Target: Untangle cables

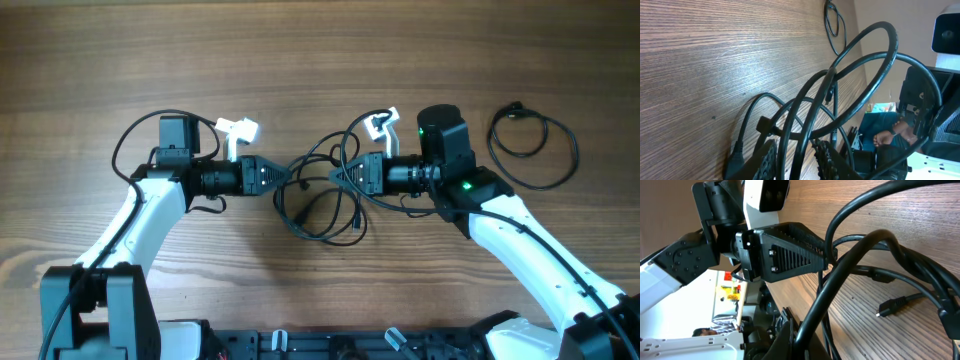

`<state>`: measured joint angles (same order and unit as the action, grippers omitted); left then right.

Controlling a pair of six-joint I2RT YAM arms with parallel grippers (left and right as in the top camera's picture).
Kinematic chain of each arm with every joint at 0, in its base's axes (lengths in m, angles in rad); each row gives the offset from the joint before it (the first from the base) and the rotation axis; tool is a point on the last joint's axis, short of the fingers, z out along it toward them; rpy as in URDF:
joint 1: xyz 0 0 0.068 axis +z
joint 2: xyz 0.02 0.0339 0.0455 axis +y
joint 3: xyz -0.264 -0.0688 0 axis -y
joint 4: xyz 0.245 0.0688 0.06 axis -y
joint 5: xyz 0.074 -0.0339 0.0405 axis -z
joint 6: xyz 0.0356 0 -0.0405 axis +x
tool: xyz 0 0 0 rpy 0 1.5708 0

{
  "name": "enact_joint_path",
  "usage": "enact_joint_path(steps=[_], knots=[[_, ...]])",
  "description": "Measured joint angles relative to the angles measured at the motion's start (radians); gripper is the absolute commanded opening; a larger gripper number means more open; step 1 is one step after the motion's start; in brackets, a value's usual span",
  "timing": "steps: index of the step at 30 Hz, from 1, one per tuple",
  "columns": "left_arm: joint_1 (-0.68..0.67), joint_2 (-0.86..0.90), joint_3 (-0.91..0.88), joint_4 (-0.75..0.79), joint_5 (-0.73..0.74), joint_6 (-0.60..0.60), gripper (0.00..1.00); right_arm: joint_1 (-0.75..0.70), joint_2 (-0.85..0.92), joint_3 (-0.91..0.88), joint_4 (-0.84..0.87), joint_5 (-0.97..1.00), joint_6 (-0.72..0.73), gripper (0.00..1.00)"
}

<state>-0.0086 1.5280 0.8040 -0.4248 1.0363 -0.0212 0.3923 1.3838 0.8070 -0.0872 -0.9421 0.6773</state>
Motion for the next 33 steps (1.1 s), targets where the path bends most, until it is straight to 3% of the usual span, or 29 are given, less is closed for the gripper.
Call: enact_joint_path(steps=[5,8,15,23,28,33], knots=[[0.0,0.0,0.0,0.0,0.0,0.0,0.24,0.0,0.0,0.0,0.002,-0.008,0.003,0.04],[0.0,0.0,0.0,0.0,0.0,0.003,0.04,0.0,0.0,0.0,0.002,-0.008,0.003,0.04],[0.0,0.0,0.0,0.0,-0.023,-0.01,0.04,0.0,0.0,0.0,-0.013,0.021,0.006,0.05],[-0.003,0.0,0.0,-0.08,-0.531,-0.433,0.04,0.001,0.0,0.0,-0.108,0.154,-0.008,0.04],[-0.004,0.0,0.0,-0.102,-0.666,-0.537,0.04,0.003,0.002,0.0,-0.208,0.298,-0.057,0.04],[-0.006,0.0,0.0,-0.109,-0.703,-0.578,0.04,0.007,0.009,0.0,-0.309,0.547,-0.089,0.04]])
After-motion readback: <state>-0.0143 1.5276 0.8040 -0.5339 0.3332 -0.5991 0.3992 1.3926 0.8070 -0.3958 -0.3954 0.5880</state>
